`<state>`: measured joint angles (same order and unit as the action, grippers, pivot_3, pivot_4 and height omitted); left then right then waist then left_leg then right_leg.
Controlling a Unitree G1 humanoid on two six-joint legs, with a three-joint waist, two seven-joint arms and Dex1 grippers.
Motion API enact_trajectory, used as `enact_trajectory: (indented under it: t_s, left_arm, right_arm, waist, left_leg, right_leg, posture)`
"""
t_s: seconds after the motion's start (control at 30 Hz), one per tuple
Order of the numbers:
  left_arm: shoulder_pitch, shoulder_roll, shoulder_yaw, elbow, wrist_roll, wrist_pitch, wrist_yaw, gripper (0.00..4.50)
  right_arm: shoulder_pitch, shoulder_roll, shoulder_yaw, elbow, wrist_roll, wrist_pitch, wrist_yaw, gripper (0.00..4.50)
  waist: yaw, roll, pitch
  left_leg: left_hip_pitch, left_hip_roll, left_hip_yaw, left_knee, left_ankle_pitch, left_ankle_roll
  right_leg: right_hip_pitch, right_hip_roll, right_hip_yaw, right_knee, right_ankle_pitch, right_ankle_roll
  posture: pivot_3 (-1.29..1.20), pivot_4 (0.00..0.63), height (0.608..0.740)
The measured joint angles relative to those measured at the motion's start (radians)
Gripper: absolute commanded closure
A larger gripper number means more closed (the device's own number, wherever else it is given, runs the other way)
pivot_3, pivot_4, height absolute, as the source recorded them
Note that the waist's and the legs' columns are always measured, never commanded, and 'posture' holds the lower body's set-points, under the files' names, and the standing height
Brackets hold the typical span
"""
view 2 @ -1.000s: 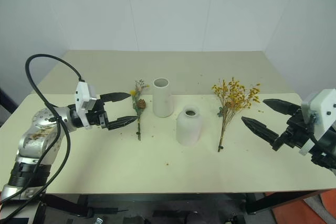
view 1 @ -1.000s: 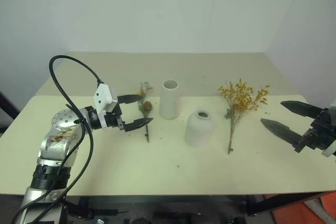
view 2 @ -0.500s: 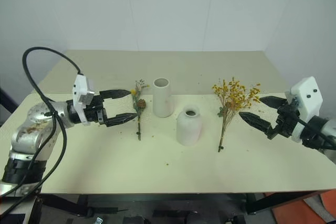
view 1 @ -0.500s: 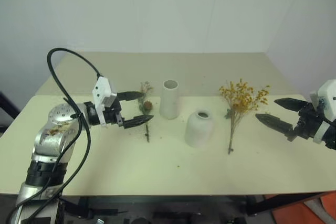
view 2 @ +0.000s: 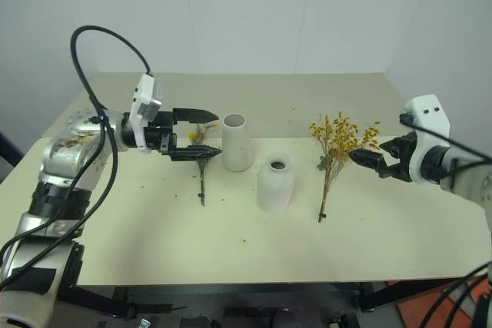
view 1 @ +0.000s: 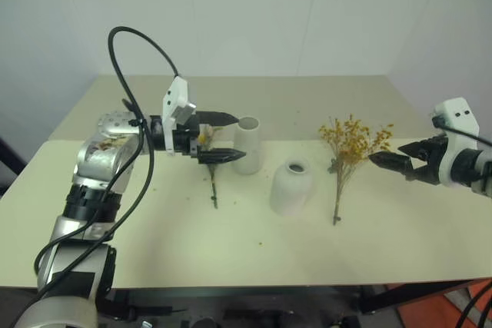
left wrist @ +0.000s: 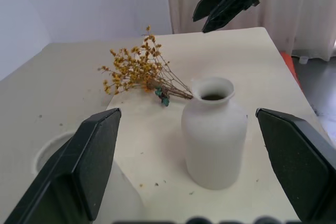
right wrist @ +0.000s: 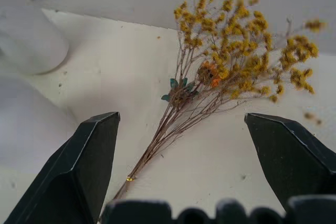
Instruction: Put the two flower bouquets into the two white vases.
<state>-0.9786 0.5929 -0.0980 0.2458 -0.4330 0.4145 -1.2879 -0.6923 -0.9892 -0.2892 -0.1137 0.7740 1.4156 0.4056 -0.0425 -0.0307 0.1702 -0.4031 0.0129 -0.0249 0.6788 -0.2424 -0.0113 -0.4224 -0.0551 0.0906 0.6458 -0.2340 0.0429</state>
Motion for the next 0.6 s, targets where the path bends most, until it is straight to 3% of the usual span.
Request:
enact_trajectory:
  t_s: [0.23, 0.6]
  left_arm:
    - [-0.193, -0.107, -0.045, 0.135, 0.019, -0.003, -0.079, 0.0]
    - [-0.254, -0.224, -0.101, 0.33, 0.123, -0.102, -0.147, 0.0]
  right_arm:
    - [-0.206, 0.058, 0.201, 0.271, -0.053, 0.187, 0.002, 0.03]
    - [-0.462, 0.177, 0.479, 0.729, -0.257, 0.103, 0.126, 0.03]
  waist:
    - [-0.001, 0.0, 0.0]
    - [-0.004, 0.001, 0.001]
  left_leg:
    - [-0.003, 0.0, 0.0, 0.0, 0.0, 0.001]
    - [-0.004, 0.0, 0.001, 0.0, 0.0, 0.001]
  right_leg:
    - [-0.002, 0.0, 0.0, -0.001, 0.0, 0.0]
    - [-0.004, 0.0, 0.0, 0.0, 0.0, 0.0]
  posture:
    - [0.0, 0.15, 0.74]
    - [0.0, 0.15, 0.74]
